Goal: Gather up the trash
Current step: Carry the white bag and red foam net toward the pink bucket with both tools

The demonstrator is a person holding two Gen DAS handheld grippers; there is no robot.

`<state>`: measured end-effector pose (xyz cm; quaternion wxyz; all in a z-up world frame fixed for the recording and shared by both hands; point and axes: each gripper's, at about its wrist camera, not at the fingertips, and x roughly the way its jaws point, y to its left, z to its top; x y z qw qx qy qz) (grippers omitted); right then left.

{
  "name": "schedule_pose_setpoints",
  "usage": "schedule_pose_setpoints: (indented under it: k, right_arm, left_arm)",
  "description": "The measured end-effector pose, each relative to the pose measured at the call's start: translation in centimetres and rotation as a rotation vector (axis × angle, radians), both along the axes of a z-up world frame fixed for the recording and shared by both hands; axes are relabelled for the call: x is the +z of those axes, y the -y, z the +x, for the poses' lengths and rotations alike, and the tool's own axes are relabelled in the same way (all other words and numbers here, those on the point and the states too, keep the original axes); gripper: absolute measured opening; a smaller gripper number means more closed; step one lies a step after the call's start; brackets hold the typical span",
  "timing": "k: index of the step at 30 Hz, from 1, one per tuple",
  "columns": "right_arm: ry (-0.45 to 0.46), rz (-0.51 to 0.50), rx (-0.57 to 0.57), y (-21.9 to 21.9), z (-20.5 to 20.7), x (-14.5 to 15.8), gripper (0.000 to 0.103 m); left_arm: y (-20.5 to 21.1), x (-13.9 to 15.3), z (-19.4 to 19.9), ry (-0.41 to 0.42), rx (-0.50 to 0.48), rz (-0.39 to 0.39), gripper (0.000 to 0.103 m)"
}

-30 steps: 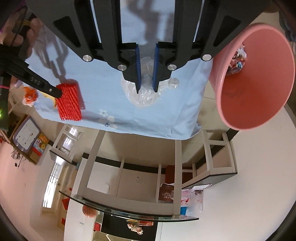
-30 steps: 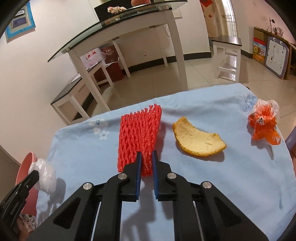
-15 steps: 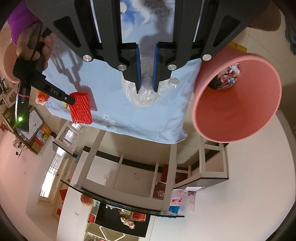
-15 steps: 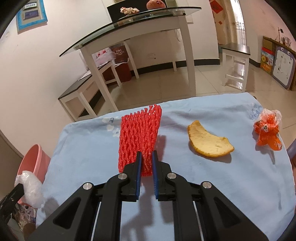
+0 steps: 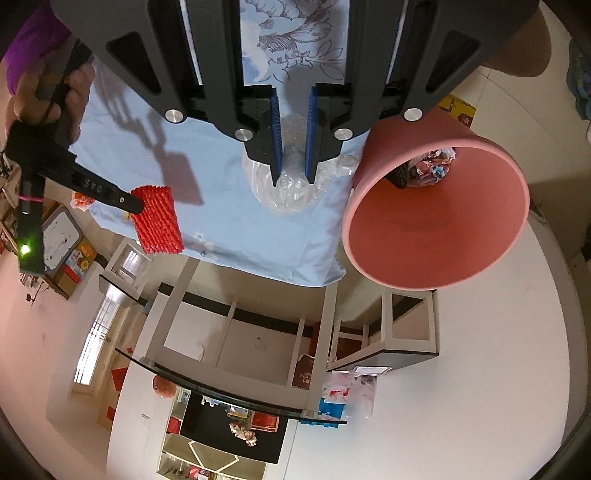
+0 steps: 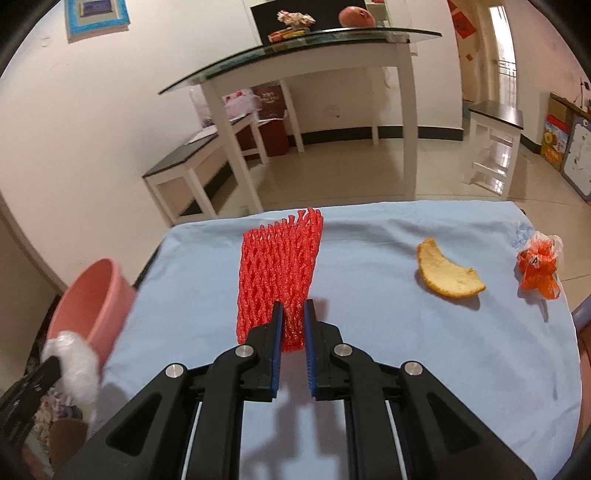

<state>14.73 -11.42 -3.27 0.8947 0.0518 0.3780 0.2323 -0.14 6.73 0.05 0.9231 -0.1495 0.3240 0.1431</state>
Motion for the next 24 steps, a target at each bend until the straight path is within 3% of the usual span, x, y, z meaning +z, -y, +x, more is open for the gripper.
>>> schedule_pose_setpoints:
  k: [11, 24]
  right_arm:
    - [0.075, 0.014, 0.075, -1.5, -6.2, 2.7, 0.010]
    - [0.141, -0.005, 0.113, -2.8, -10.6, 4.6, 0.011]
  left_arm:
    - [0.7, 1.6, -1.9, 0.046, -0.004, 0.025, 0.011]
    - [0.7, 3.1, -4.9, 0.107, 0.047, 0.076, 0.011]
